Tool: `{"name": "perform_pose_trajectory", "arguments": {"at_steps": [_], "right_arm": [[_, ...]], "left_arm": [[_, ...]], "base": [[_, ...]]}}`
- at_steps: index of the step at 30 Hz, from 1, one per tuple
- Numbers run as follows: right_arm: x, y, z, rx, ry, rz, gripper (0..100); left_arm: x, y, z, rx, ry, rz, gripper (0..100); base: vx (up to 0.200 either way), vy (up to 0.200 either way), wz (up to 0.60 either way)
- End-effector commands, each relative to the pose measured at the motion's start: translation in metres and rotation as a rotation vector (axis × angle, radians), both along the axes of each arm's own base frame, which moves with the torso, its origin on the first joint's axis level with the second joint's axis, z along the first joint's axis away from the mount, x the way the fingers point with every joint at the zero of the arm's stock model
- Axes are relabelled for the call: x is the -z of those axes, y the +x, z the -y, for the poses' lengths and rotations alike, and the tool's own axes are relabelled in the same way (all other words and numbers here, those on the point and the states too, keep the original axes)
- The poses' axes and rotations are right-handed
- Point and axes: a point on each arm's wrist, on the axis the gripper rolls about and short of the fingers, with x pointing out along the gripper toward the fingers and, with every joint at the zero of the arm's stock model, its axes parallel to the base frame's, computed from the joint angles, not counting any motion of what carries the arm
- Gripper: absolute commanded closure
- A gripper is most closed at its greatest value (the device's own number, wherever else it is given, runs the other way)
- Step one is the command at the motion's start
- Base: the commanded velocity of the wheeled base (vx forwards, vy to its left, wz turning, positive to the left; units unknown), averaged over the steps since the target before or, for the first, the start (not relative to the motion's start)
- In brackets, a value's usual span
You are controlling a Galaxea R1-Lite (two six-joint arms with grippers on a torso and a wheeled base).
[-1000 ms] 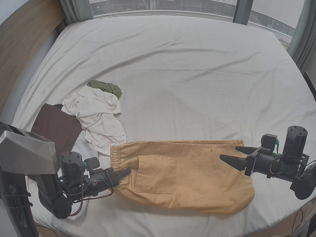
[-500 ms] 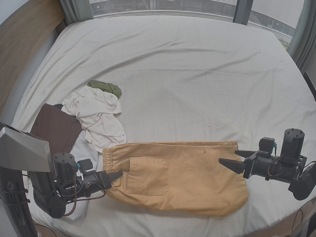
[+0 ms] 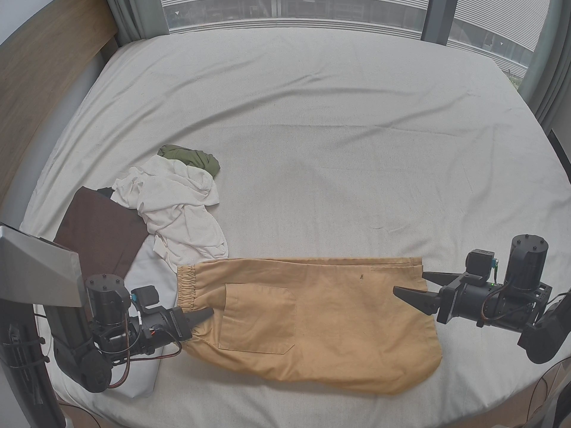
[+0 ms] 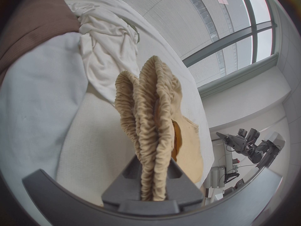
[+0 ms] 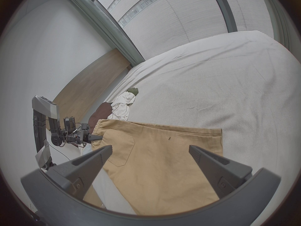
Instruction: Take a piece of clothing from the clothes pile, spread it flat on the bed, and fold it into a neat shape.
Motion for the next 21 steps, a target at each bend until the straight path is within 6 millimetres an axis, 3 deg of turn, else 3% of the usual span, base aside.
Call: {"name": "perform_pose_trajectory", "arguments": {"at_steps": [1,10,21], "right_arm": [[0.0,0.001,-0.001,-0.002,0.001,0.003,0],[-0.006,0.003,0.001,0.007,0.021,0.047,0],[-0.013,0.004,0.007,0.017,0.04,0.085,0]], "left_arm": [[-0.013,-0.005,0.016,0.056,-0.022,0.047,100],[-0.032,-0.011,0.053,0.18,-0.061,0.132,100],[-0.039,-0.01,0.075,0.228,-0.134,0.127,100]], "base": [[0.0,0.0,0.0],[0.0,0.0,0.0],[0.0,0.0,0.0]]}}
